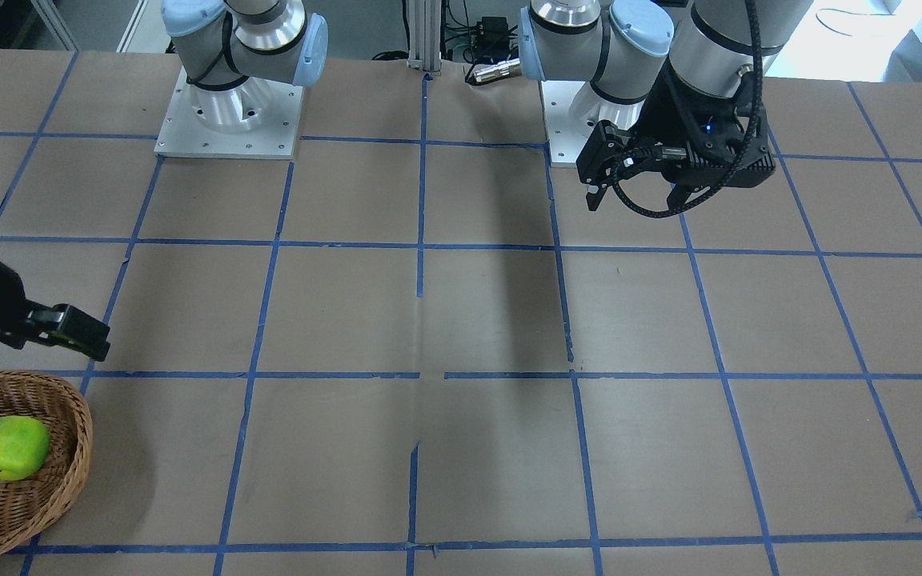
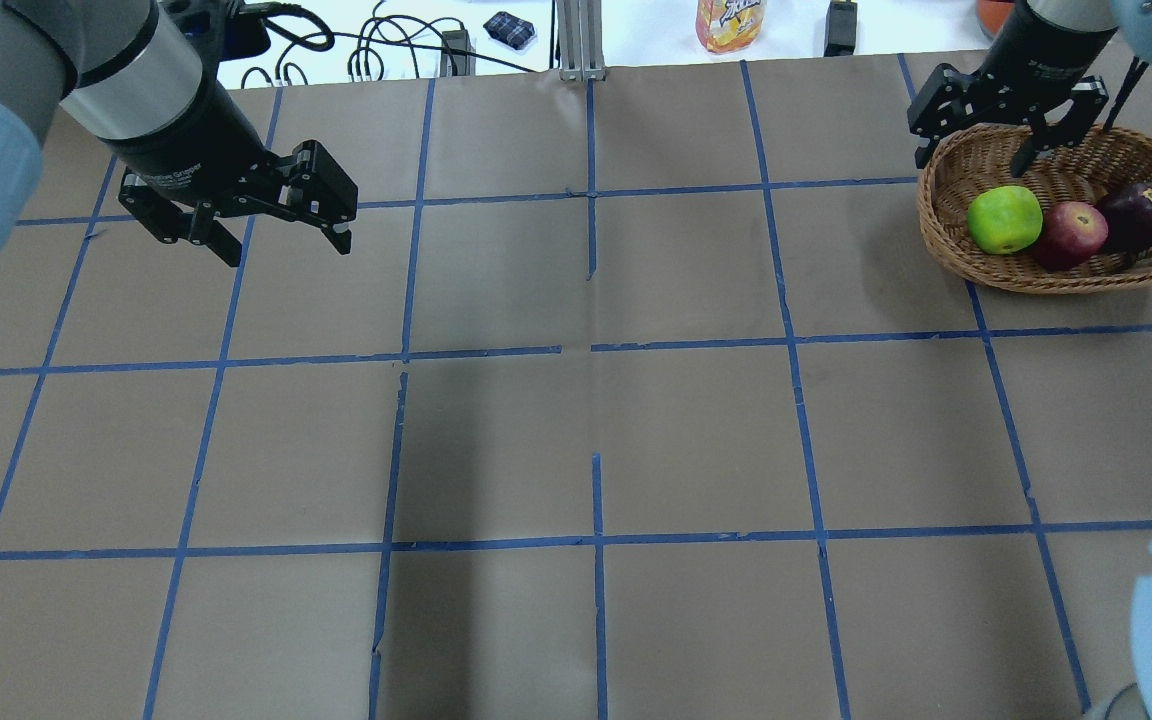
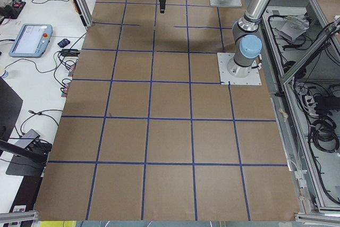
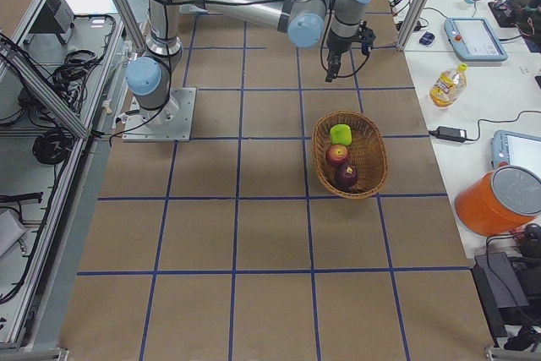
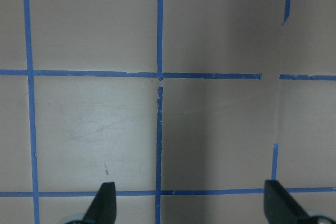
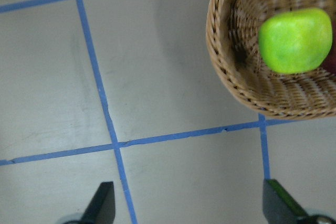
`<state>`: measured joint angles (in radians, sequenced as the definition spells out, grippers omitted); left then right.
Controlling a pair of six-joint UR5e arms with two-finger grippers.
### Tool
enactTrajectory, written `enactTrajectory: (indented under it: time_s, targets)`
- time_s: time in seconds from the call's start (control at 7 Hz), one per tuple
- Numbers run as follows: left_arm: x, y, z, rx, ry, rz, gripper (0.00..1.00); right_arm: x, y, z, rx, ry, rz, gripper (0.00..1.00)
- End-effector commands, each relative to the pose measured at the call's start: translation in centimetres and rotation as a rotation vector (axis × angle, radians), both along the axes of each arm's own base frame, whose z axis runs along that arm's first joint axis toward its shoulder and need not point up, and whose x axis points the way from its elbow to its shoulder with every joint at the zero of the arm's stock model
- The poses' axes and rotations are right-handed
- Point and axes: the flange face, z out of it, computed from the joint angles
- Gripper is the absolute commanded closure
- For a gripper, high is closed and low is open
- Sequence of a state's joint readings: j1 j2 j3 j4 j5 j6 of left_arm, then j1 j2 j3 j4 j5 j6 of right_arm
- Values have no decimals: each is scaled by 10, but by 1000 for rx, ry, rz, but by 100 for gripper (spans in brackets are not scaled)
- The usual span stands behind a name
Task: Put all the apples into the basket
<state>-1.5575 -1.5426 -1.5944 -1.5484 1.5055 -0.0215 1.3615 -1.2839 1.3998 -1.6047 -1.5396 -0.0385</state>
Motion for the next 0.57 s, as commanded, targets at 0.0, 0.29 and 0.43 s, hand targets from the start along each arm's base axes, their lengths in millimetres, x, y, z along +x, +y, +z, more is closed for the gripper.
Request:
enactTrajectory:
  time_s: [0.0,0.29,0.43]
  targets:
    - [1,0,1,-2,-1,2,0,40,62,59,28,4,-81,0]
    - [1,-1,0,-1,-1,2,0,105,99,75,12,11,-9,0]
    - [0,-2,2,-4,-1,1,0,119,107,80,4,11,13,0]
